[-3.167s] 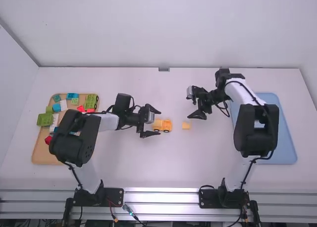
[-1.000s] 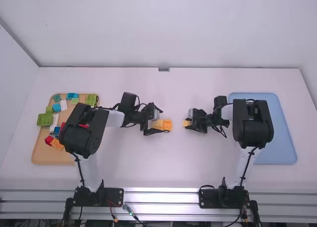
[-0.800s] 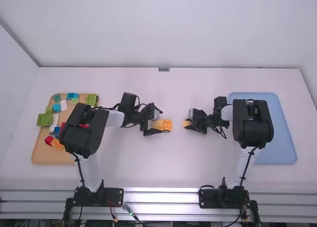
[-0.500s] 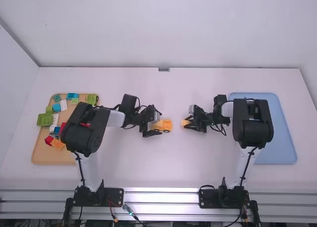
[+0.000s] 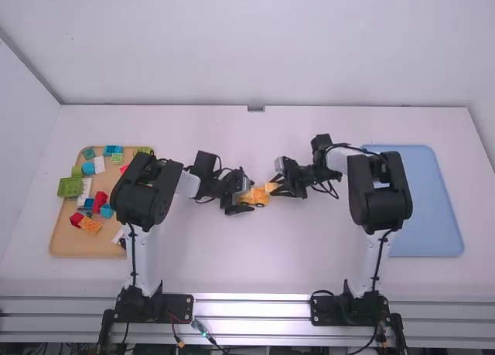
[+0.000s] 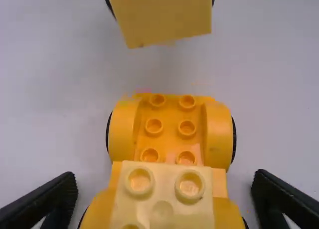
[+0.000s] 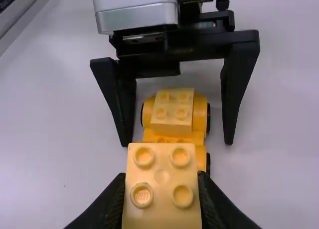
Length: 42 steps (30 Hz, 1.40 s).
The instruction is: Assemble lego blocks to make yellow taxi
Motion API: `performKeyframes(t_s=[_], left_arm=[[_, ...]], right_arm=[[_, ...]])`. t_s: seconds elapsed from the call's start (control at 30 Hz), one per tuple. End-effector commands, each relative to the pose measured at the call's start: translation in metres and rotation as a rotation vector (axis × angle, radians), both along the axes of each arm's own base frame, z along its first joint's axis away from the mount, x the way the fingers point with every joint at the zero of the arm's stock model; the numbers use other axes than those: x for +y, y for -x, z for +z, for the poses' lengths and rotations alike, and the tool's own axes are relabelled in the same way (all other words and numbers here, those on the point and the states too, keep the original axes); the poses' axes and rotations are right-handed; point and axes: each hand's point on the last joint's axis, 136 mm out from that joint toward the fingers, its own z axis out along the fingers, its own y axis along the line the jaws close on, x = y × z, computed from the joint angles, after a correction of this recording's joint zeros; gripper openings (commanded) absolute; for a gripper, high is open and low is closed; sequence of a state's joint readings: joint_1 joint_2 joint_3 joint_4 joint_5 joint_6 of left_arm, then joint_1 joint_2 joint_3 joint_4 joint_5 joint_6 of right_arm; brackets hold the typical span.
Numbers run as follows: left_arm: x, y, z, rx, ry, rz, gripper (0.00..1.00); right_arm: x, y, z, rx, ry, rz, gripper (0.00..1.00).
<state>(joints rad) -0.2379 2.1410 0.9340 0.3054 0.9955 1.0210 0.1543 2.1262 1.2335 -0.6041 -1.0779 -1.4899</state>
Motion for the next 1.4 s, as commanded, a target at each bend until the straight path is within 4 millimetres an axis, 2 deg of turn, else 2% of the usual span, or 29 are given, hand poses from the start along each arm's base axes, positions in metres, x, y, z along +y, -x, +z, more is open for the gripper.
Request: performKeyframes(t_s=[0.0,0.17,0.37,0.5,0.73,0.9,1.0,1.37], left_arm=[[-0.008,0.002,0.004,-0.008,0.03,-0.034,0.84],[-0.012,0.003,-0.001,-0.021,-0.003,-0.034,0.69],[-0.019,0.006,-0.009,-0.031,-0.055,-0.033,0.57],[-0.02,0.007,-0.009,-0.033,-0.054,-0.037,0.54],[-0.019,0.005,-0.008,-0.022,-0.052,-0.025,0.54],[-0.02,0.004,-0.007,-0.029,-0.049,-0.024,0.54],[-0.02,0.004,-0.007,-0.028,-0.05,-0.024,0.54],[-0.02,0.004,-0.008,-0.018,-0.049,-0.018,0.54]], right_arm=[[0.003,-0.005,0.003,0.0,0.0,-0.006,0.19],[0.007,-0.011,-0.002,0.02,0.046,-0.036,0.18],[0.007,-0.015,0.0,0.019,0.059,-0.055,0.15],[0.005,-0.014,0.005,0.007,0.073,-0.056,0.12],[0.014,-0.001,0.0,-0.048,0.108,-0.059,0.1],[0.021,0.0,-0.019,-0.063,0.18,-0.135,0.06],[0.024,0.008,-0.022,-0.064,0.163,-0.117,0.05],[0.015,0.01,-0.022,-0.052,0.144,-0.122,0.04]])
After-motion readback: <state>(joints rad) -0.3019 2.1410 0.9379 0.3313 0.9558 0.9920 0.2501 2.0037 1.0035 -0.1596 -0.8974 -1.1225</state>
